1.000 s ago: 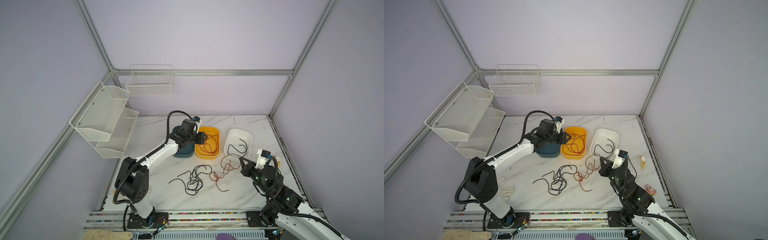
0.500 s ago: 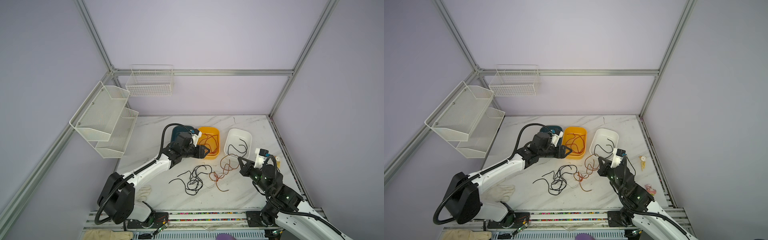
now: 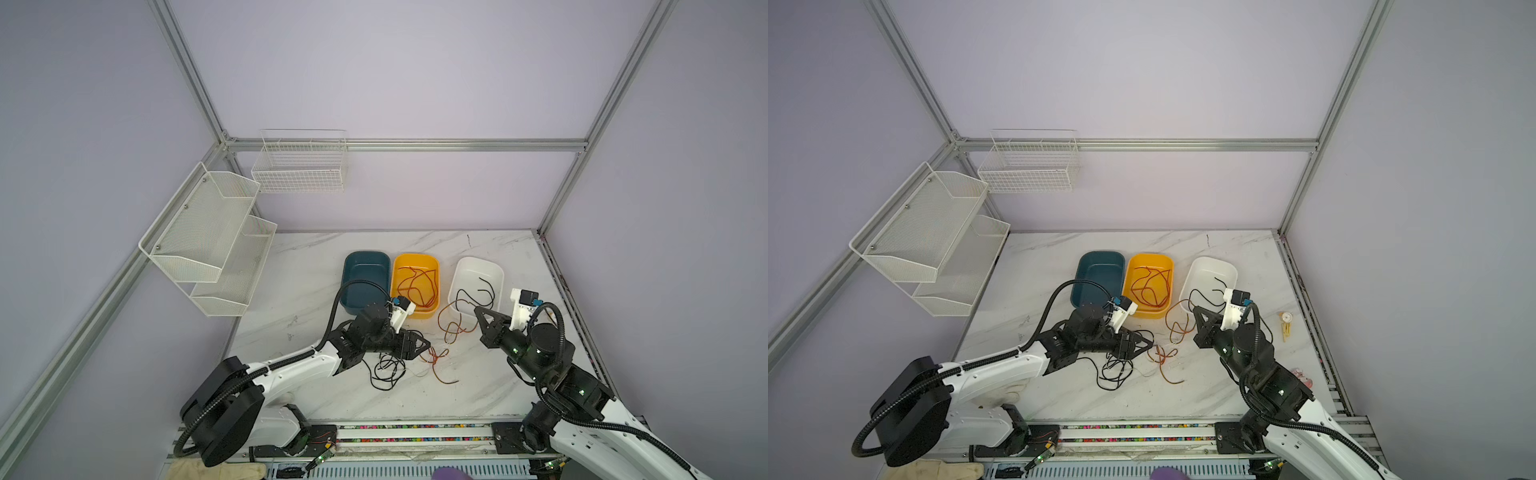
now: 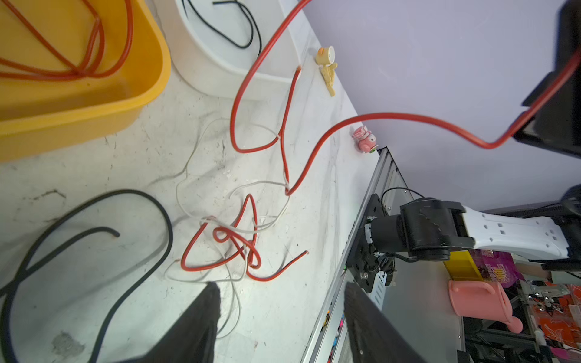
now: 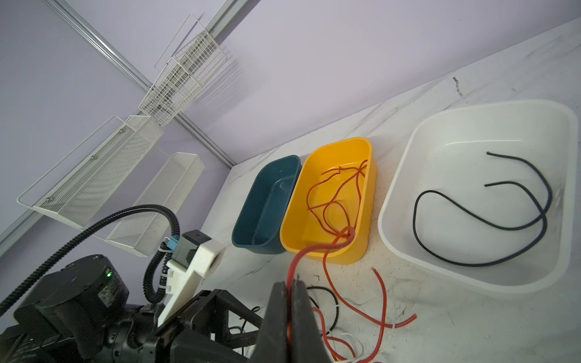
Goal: Untangle the cables
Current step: 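Return the left gripper to the wire pile and grasp a red wire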
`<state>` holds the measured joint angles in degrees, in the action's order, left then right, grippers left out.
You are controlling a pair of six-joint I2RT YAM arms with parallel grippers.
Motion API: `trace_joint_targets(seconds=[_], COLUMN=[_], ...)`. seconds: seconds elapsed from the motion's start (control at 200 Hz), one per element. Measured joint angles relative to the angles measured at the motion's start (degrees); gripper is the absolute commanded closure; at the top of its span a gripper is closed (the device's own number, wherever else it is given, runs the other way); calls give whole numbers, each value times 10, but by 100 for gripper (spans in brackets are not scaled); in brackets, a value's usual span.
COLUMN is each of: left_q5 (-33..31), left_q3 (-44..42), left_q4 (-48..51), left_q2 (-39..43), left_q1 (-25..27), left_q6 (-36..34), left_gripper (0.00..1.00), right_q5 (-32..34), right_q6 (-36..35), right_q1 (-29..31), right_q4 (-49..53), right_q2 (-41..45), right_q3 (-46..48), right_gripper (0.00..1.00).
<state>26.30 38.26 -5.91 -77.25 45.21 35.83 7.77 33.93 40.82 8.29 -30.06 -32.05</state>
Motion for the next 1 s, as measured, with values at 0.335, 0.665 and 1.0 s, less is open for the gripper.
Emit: trace_joint_targets(seconds=[0.335,0.665,1.0], left_q5=[1,-11,-37], left_q3=[-2,-1,14], left_q4=[-59,-67,-67], left_q2=[-103,-144,-150], left_q1=[34,42,44], left_q6=[27,23,21], left_gripper=[36,36,34], right_q5=[-26,-47,-66], right_q6=[-6,-14,-15], right_q1=[0,0,0], right_q4=[-2,-10,-27], right_q2=[8,20,16], right_q3=[0,0,0], right_gripper=[100,100,100])
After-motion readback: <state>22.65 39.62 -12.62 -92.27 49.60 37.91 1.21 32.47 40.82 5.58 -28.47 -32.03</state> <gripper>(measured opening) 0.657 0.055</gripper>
